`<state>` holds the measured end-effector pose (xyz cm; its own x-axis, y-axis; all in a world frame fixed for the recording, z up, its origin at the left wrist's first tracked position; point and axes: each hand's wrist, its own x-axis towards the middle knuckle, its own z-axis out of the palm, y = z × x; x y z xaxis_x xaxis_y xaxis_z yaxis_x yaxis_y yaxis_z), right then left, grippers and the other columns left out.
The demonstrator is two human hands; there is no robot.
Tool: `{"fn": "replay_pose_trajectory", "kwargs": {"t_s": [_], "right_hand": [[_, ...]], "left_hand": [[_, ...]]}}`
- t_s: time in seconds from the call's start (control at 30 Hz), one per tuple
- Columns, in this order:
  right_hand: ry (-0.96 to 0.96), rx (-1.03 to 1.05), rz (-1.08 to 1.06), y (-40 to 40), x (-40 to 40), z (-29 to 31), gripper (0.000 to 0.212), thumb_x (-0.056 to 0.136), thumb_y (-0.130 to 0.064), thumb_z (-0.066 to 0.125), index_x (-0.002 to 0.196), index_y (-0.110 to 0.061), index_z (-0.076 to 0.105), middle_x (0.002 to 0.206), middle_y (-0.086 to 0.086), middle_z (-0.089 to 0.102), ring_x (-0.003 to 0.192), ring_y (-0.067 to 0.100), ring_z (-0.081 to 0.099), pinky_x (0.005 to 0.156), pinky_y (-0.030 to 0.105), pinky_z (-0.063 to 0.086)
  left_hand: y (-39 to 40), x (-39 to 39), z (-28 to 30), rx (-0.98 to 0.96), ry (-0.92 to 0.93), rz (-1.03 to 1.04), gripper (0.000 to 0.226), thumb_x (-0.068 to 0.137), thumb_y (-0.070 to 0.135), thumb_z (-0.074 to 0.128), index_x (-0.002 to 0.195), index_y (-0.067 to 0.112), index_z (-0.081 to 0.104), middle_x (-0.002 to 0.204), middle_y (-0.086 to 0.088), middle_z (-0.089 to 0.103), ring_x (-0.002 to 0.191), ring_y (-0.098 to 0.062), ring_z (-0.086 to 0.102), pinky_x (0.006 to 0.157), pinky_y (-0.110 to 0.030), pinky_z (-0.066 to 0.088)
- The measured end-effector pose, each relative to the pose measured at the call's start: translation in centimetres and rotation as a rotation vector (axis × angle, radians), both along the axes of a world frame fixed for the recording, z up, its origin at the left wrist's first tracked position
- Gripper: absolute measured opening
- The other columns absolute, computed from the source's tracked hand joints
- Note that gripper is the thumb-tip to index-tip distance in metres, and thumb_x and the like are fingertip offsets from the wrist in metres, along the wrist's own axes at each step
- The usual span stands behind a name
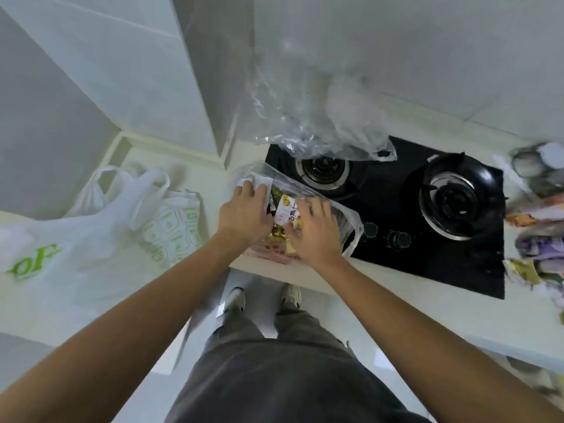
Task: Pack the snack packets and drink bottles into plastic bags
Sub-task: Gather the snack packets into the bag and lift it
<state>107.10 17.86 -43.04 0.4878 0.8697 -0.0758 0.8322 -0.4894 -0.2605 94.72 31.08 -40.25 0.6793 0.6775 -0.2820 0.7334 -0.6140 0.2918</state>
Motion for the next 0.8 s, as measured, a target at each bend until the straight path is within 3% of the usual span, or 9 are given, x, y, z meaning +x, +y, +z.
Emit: {"fn": "replay_pose_trajectory", "kwargs": {"t_s": [0.17, 0.37, 0.53, 0.6, 0.7, 0.8], "right_hand": [[-0.037, 0.086, -0.147, -3.0, -1.3, 1.8, 0.047, 0.093, -0.046, 0.059, 0.13, -0.018, 0.057, 0.129, 0.006, 0.054, 0.117, 0.03, 0.051, 0.094, 0.047, 0.048], [-0.112, 0.155, -0.322, -9.5, 0.6, 3.8, 0.045, 0.093, -0.046, 0.056, 0.125, -0.015, 0.057, 0.121, 0.006, 0.054, 0.108, 0.029, 0.053, 0.082, 0.043, 0.05], [-0.089, 0.227, -0.437, -15.2, 2.4, 4.7, 0.055, 0.095, -0.047, 0.058, 0.141, -0.018, 0.051, 0.128, 0.002, 0.055, 0.113, 0.025, 0.053, 0.086, 0.04, 0.051], [-0.082, 0.24, -0.668, -26.8, 7.4, 4.7, 0.059, 0.096, -0.048, 0.057, 0.145, -0.018, 0.047, 0.129, 0.0, 0.054, 0.112, 0.022, 0.052, 0.086, 0.038, 0.051], [-0.065, 0.22, -0.664, -28.5, 8.0, 4.6, 0.062, 0.097, -0.051, 0.05, 0.15, -0.019, 0.043, 0.135, 0.0, 0.053, 0.118, 0.023, 0.051, 0.088, 0.038, 0.051], [-0.08, 0.193, -0.72, -36.5, 11.9, 4.4, 0.064, 0.097, -0.053, 0.045, 0.151, -0.019, 0.041, 0.14, 0.003, 0.053, 0.123, 0.026, 0.051, 0.091, 0.042, 0.052]], "left_hand": [[-1.6, -1.2, 1.6, 0.157, -0.148, -0.226, 0.042, 0.086, 0.035, 0.061, 0.118, 0.01, 0.052, 0.111, -0.012, 0.054, 0.101, -0.033, 0.054, 0.066, -0.042, 0.049], [-6.1, 3.6, 3.9, 0.176, -0.24, -0.438, 0.039, 0.083, 0.036, 0.057, 0.116, 0.014, 0.054, 0.114, -0.009, 0.055, 0.105, -0.031, 0.054, 0.075, -0.043, 0.049], [-11.0, 7.7, 5.3, 0.19, -0.233, -0.546, 0.04, 0.087, 0.04, 0.055, 0.12, 0.017, 0.053, 0.112, -0.006, 0.053, 0.105, -0.029, 0.052, 0.076, -0.042, 0.049], [-22.3, 15.9, 6.1, 0.22, -0.301, -0.767, 0.043, 0.089, 0.042, 0.057, 0.125, 0.018, 0.053, 0.114, -0.005, 0.054, 0.105, -0.028, 0.052, 0.076, -0.042, 0.049], [-24.4, 17.9, 7.1, 0.205, -0.332, -0.776, 0.047, 0.09, 0.043, 0.059, 0.129, 0.018, 0.054, 0.117, -0.004, 0.056, 0.109, -0.027, 0.053, 0.078, -0.043, 0.05], [-33.0, 23.4, 7.0, 0.181, -0.341, -0.84, 0.048, 0.092, 0.043, 0.058, 0.132, 0.017, 0.052, 0.123, -0.004, 0.056, 0.116, -0.027, 0.053, 0.083, -0.044, 0.051]]}}
